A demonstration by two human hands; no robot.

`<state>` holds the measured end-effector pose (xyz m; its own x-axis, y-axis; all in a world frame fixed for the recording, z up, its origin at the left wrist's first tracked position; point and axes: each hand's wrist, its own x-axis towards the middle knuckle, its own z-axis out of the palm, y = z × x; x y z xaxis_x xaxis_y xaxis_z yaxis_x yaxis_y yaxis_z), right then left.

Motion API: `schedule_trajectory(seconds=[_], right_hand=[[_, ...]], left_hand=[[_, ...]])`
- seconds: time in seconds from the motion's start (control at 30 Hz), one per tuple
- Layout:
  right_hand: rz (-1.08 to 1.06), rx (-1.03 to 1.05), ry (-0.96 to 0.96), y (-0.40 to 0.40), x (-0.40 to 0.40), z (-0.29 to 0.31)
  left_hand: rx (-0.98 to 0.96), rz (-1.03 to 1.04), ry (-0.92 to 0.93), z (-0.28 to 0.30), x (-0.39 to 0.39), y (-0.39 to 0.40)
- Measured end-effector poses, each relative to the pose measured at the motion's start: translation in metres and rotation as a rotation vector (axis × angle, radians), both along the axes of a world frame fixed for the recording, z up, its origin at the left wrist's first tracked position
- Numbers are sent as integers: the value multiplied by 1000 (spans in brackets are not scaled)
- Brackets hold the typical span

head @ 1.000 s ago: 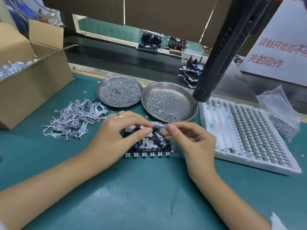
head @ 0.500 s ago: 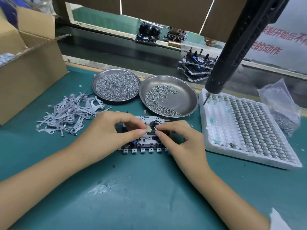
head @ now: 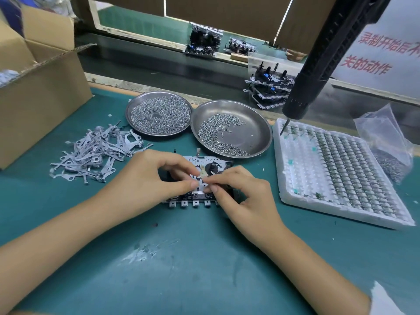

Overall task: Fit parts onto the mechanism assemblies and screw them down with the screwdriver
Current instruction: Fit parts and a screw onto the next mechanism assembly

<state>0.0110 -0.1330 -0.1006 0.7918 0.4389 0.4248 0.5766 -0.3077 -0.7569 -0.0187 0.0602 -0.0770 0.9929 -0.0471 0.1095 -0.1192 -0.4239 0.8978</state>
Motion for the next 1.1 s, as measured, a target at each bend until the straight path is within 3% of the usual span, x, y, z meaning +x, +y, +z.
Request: schedule_trajectory(seconds=[0.43, 0.87, 1.1], right_hand=[[2, 27, 40, -2, 2, 2], [-28, -291, -438, 1, -4, -8], [-97, -288, -444, 5, -7, -9]], left_hand=[[30, -35, -15, -2, -2, 0], [13, -4, -35, -6, 0, -1], [1, -34, -10, -5, 3, 1]])
